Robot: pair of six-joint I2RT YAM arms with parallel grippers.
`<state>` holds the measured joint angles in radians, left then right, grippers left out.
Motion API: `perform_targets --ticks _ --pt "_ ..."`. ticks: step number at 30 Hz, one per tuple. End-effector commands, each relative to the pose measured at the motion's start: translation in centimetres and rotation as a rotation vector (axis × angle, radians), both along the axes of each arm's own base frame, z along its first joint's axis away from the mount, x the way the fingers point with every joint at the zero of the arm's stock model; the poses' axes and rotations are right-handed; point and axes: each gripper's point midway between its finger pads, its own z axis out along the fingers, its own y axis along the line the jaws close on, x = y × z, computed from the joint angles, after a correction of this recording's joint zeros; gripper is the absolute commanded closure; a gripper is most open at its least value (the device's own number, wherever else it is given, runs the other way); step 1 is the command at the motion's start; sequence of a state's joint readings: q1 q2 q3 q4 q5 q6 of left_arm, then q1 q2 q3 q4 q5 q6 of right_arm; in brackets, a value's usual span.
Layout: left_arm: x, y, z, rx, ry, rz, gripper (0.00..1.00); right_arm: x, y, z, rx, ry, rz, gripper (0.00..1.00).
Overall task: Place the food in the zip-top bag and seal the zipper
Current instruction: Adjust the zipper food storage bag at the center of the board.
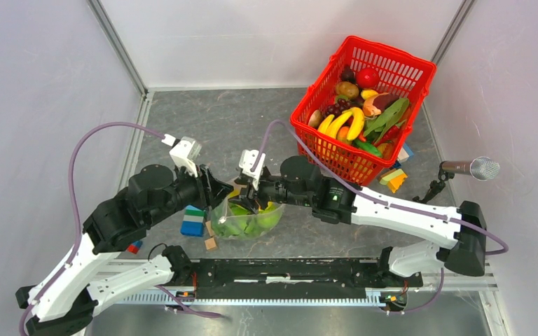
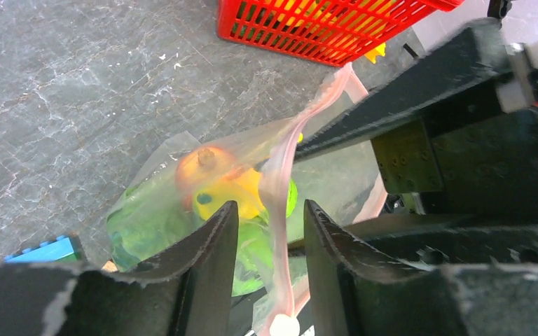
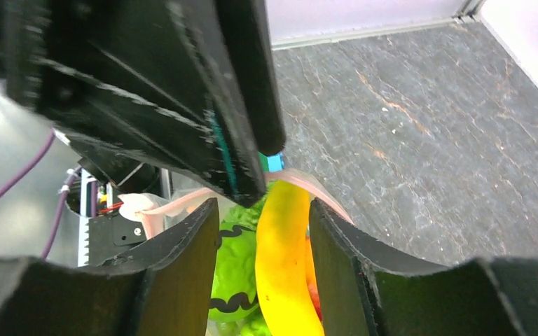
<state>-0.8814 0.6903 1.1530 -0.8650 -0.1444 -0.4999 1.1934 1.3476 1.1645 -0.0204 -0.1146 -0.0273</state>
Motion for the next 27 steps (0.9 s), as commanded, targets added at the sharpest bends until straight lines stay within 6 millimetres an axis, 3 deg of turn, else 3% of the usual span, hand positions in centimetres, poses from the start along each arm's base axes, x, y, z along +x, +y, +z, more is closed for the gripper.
perform_targets --ticks 1,6,14,18,27 --pt "-0.3 -0.1 2.0 -0.028 -0.041 -0.026 0.49 2.8 0.0 -3.0 -0.079 0.041 -0.105 0.46" --pt "-1.3 0.4 1.8 -0.009 -0.052 -0.073 0.35 6.3 0.9 -5.8 -0.124 0.106 -0.195 0.48" --pt "-2.4 1.0 -1.0 0.081 -0.064 -0.156 0.27 9.8 1.7 -3.6 -0.048 0.102 -0.235 0.47" --pt "-1.6 0.7 -1.9 0.115 -0.104 -0.160 0.24 9.8 1.7 -3.6 -0.042 0.119 -0.213 0.47" --pt "1.8 2.9 -2.5 0.277 -0.256 -0.041 0.16 8.8 1.7 -4.4 -0.062 0.128 -0.161 0.45"
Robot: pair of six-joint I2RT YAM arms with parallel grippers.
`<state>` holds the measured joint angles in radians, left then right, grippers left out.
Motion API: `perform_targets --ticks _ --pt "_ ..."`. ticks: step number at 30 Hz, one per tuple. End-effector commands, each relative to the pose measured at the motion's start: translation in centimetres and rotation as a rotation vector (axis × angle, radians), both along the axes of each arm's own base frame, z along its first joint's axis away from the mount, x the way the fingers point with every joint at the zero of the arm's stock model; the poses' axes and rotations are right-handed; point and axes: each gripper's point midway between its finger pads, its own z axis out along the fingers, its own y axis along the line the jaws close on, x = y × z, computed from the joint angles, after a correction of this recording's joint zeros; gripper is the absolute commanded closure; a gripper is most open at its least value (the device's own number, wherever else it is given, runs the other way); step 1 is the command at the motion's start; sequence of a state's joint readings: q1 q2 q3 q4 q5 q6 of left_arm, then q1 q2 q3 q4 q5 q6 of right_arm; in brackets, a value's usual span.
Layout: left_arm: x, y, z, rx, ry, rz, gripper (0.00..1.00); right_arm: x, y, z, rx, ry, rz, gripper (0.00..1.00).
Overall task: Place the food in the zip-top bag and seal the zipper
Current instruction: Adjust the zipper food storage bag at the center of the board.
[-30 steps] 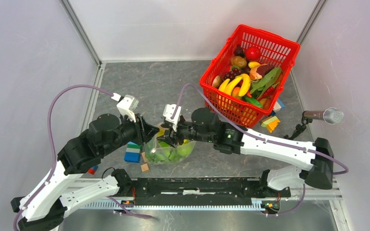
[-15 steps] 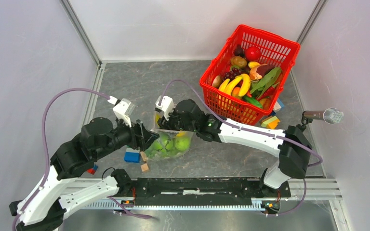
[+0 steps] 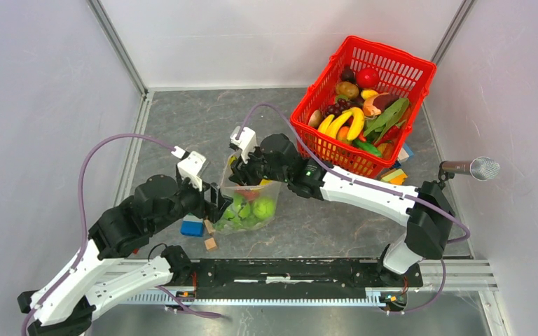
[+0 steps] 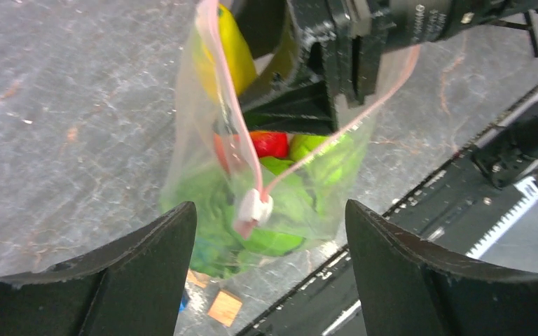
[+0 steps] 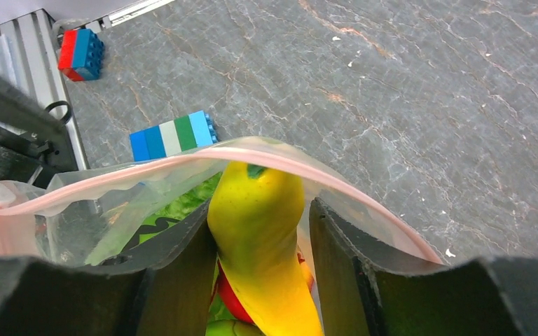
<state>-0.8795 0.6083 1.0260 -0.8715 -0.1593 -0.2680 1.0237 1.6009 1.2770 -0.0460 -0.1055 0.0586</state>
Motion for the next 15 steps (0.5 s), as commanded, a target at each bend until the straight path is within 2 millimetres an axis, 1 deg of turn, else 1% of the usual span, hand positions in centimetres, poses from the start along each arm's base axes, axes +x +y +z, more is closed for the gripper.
perform_targets --ticks 1,3,4,5,8,11,12,14,15 --pt "2.1 1.1 1.3 0.082 -0.165 0.027 0.12 -0.4 0.6 2.1 0.059 -0.022 0.041 0.45" --pt "2.4 0.8 0.9 0.103 -0.189 0.008 0.08 -0.7 0.7 2.0 0.061 -0.018 0.055 0.44" --pt "2.3 0.3 0.4 0.121 -0.191 -0.029 0.08 -0.8 0.7 1.8 0.060 -0.013 0.057 0.44" --pt "2.1 -0.1 0.0 0.132 -0.181 -0.061 0.10 -0.8 0.6 1.8 0.061 -0.012 0.057 0.44" --pt "1.0 -1.2 -0.8 0.144 -0.124 -0.153 0.23 -0.6 0.7 2.2 0.064 -0.020 0.049 0.44" --pt "0.6 -1.0 -1.0 0.147 -0.109 -0.158 0.43 -0.2 0.7 2.8 0.069 -0.039 0.039 0.44" --pt "0.5 -0.9 -0.8 0.139 -0.115 -0.156 0.48 -0.1 0.7 2.9 0.067 -0.040 0.036 0.44" --pt "0.5 -0.6 -0.3 0.118 -0.134 -0.140 0.64 -0.1 0.7 3.2 0.071 -0.043 0.039 0.44" --pt "0.7 -0.3 -0.2 0.110 -0.145 -0.121 0.75 -0.2 0.7 3.3 0.074 -0.042 0.045 0.44"
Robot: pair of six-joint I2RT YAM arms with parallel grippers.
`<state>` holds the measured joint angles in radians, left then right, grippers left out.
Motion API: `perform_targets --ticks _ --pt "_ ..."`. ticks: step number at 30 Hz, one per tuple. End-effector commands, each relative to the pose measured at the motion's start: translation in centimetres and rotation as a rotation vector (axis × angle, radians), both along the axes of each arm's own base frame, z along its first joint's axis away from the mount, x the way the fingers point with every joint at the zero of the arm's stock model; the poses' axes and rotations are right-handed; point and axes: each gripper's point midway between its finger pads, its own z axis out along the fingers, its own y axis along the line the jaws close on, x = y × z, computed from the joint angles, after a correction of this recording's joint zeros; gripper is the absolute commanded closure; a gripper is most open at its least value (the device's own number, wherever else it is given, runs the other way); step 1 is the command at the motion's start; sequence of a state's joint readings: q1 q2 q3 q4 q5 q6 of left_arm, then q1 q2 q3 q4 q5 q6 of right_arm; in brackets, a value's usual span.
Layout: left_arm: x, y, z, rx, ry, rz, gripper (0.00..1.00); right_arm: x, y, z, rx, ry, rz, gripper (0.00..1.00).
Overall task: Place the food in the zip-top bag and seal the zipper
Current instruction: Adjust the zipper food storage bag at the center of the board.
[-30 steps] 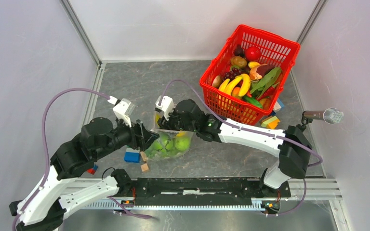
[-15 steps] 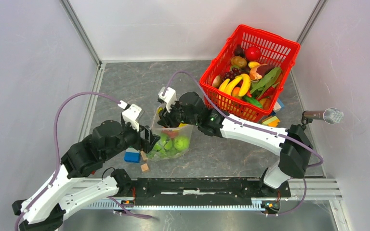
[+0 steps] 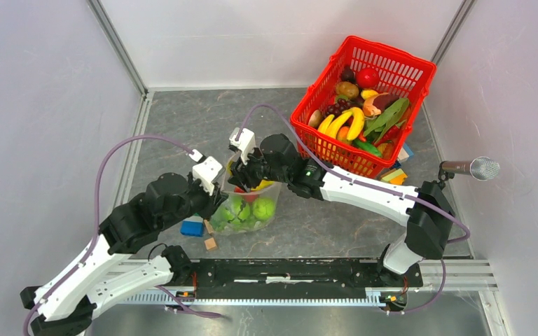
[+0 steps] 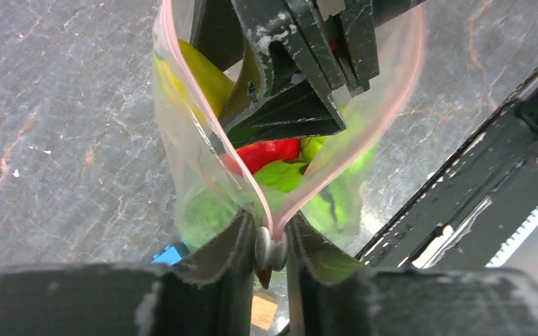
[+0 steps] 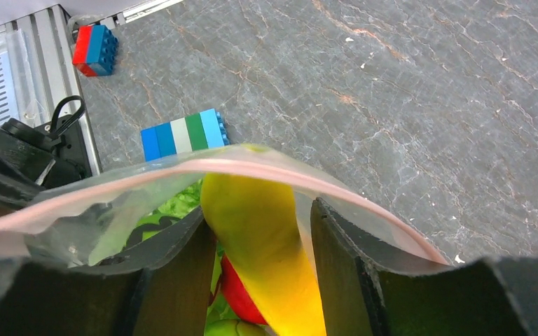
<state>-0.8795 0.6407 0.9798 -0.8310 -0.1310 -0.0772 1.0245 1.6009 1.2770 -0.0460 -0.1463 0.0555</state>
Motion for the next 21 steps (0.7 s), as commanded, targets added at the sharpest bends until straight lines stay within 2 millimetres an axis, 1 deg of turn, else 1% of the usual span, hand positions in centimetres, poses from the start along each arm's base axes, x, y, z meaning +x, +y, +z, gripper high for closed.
perform_targets --ticks 1,5,10,11,12,13,15,16,17,18,19,20,21 --pt "0.0 0.5 1.7 -0.044 -0.072 0.002 0.82 0.3 0.4 3.5 0.073 -0.053 0.011 0.44" --pt "0.7 1.1 2.0 -0.046 -0.082 0.062 0.91 -0.9 0.1 4.8 0.111 -0.053 0.061 0.43" --pt "0.7 1.1 2.6 -0.071 -0.079 0.080 0.92 -2.8 -0.8 7.6 0.170 -0.068 0.124 0.40" --pt "0.7 1.1 2.7 -0.076 -0.079 0.083 0.92 -3.4 -1.2 8.3 0.186 -0.077 0.145 0.39" --pt "0.7 1.1 2.8 -0.083 -0.080 0.084 0.92 -3.8 -1.5 9.8 0.225 -0.107 0.160 0.38" --pt "0.7 1.1 2.9 -0.088 -0.079 0.087 0.92 -4.2 -2.0 10.8 0.244 -0.126 0.163 0.38" --pt "0.7 1.3 3.2 -0.104 -0.081 0.100 0.92 -4.5 -3.8 13.1 0.280 -0.190 0.137 0.37" --pt "0.7 1.3 3.2 -0.113 -0.083 0.105 0.92 -4.0 -4.7 13.9 0.283 -0.234 0.093 0.37" --pt "0.7 1.3 3.3 -0.124 -0.084 0.109 0.92 -3.3 -6.1 15.0 0.284 -0.286 0.028 0.36" --pt "0.7 1.3 3.4 -0.135 -0.084 0.111 0.91 -2.0 -7.8 15.8 0.276 -0.328 -0.076 0.35" --pt "0.6 1.3 3.4 -0.146 -0.085 0.111 0.91 -0.4 -9.5 16.2 0.253 -0.360 -0.192 0.33" --pt "0.5 1.2 3.5 -0.156 -0.083 0.110 0.91 1.3 -11.6 17.0 0.237 -0.396 -0.328 0.31" --pt "0.5 1.1 3.4 -0.163 -0.081 0.107 0.90 2.8 -13.8 16.9 0.183 -0.423 -0.448 0.29"
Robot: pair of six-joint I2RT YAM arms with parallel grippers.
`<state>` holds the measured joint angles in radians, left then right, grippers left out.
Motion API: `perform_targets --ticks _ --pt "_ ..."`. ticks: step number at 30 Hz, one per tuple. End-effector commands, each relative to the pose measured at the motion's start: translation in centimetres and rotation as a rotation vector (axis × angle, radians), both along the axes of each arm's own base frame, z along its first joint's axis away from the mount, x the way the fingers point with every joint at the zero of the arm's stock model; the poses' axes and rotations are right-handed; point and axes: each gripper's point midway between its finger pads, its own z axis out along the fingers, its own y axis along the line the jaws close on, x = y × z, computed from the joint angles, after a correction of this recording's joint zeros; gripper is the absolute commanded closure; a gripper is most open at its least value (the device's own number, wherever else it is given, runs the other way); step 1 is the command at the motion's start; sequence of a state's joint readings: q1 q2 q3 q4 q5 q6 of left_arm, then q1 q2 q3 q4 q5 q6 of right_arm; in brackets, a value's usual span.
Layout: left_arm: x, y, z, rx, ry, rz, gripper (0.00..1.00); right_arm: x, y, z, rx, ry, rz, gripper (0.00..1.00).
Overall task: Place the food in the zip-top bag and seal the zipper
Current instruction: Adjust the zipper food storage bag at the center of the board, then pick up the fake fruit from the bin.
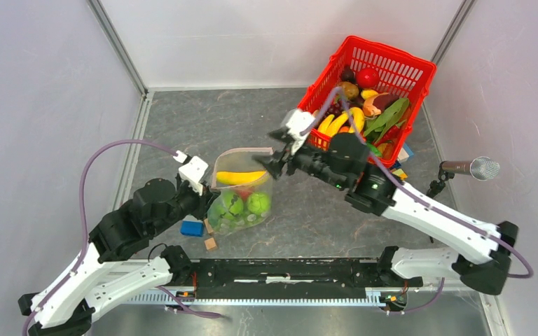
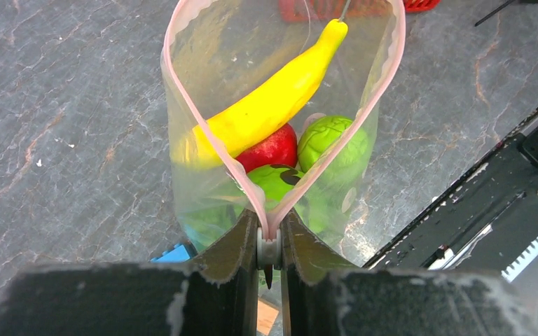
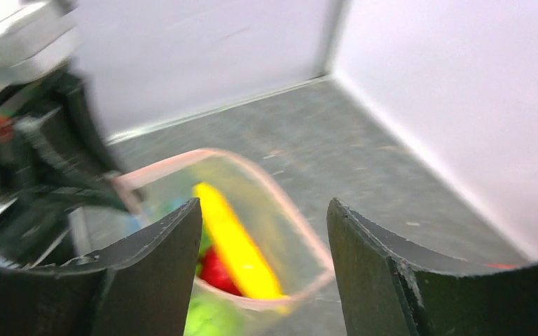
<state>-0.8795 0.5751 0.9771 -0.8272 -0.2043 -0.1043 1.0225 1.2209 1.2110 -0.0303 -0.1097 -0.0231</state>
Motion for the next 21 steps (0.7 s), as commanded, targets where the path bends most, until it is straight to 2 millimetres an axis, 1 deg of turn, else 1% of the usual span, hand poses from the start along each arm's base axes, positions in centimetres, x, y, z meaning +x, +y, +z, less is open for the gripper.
perform_targets --ticks 1,2,4,7,8,9,11,15,17,19,21 --pt "0.2 -0.5 2.1 -0.119 -0.032 0.023 0.90 6.9 -8.9 3.3 -0.030 -0.142 -0.554 0.28" --pt "0.1 -0.5 2.0 -0.122 -0.030 0.021 0.90 8.3 -10.9 3.5 -0.053 -0.150 -0.668 0.27" --pt "0.0 -0.7 1.8 -0.120 -0.022 0.014 0.90 10.7 -14.2 3.5 -0.110 -0.154 -0.833 0.24" --pt "-0.1 -0.9 1.7 -0.121 -0.015 0.001 0.89 14.7 -18.3 2.2 -0.157 -0.087 -0.979 0.21" --pt "-0.2 -0.9 1.6 -0.121 -0.013 -0.002 0.89 16.0 -19.5 1.5 -0.162 -0.055 -1.002 0.20" --pt "-0.2 -1.0 1.6 -0.122 -0.011 -0.006 0.89 17.0 -20.2 0.6 -0.158 -0.017 -1.003 0.19" --pt "-0.3 -1.1 1.6 -0.124 -0.007 -0.012 0.89 19.3 -22.3 -0.9 -0.138 0.058 -1.034 0.17" --pt "-0.4 -1.3 1.3 -0.122 0.003 -0.019 0.89 23.8 -26.1 -3.9 -0.121 0.147 -1.105 0.11" --pt "-0.4 -1.4 1.2 -0.120 0.008 -0.024 0.89 26.5 -28.2 -4.9 -0.128 0.190 -1.159 0.06" --pt "-0.5 -1.5 1.0 -0.121 0.013 -0.028 0.88 28.9 -29.8 -5.6 -0.143 0.205 -1.222 0.02" --pt "-0.5 -1.5 0.9 -0.121 0.016 -0.031 0.88 31.2 -31.0 -6.1 -0.159 0.208 -1.276 0.02"
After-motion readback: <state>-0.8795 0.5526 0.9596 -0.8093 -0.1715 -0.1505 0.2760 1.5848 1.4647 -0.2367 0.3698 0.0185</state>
